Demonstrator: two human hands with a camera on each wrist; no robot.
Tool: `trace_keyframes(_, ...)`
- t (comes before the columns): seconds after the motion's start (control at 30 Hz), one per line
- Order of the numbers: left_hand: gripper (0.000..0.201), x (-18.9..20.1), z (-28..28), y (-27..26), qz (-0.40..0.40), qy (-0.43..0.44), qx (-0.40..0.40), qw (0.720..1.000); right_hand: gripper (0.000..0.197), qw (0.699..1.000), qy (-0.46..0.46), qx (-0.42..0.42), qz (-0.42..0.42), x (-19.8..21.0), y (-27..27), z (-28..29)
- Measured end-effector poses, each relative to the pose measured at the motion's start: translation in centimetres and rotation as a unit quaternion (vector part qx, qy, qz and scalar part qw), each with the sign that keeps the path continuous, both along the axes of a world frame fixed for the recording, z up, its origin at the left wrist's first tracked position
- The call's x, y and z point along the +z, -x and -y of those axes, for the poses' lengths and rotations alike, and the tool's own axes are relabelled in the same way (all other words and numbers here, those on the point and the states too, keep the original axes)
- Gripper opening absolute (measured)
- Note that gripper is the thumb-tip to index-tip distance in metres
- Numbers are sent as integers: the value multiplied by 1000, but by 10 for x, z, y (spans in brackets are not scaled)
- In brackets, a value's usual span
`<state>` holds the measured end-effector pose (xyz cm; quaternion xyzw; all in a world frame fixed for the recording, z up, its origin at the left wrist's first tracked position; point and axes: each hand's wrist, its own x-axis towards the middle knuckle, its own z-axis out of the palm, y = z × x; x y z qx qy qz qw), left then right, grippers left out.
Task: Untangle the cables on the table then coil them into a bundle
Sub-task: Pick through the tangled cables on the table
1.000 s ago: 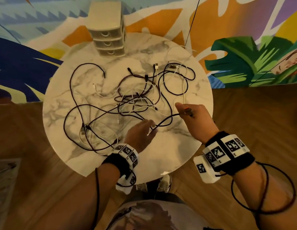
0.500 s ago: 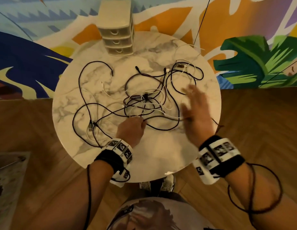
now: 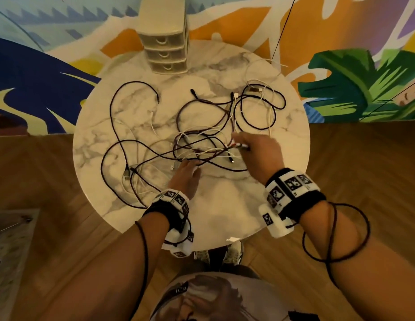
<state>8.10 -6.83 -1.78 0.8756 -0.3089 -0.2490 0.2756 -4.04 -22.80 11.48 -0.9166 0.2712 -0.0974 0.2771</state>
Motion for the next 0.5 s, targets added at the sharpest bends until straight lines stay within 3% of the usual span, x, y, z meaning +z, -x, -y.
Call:
trace_keyframes(0.07,28,-8,5,-4,-3,9,22,1000,35,996,1,-59,59,5,5,9)
trace_keyframes(0.17,26,-11,11,-8,24,-8,11,1000,34,997,-33,-65,-1,-8,15,15)
trace_keyframes(0.27,24,-5,6,-15,93,-7,23,995,32,991,-85,-27,-98,-24,29,17)
trace_keyframes(0.43,16,11,-14,-19,248,12,-41,968,41,990,-68,-109,-57,-24,38,33)
trace_keyframes(0.5,17,26,-11,-20,307,32,-15,951,37,988,-64,-138,-33,-24,38,39)
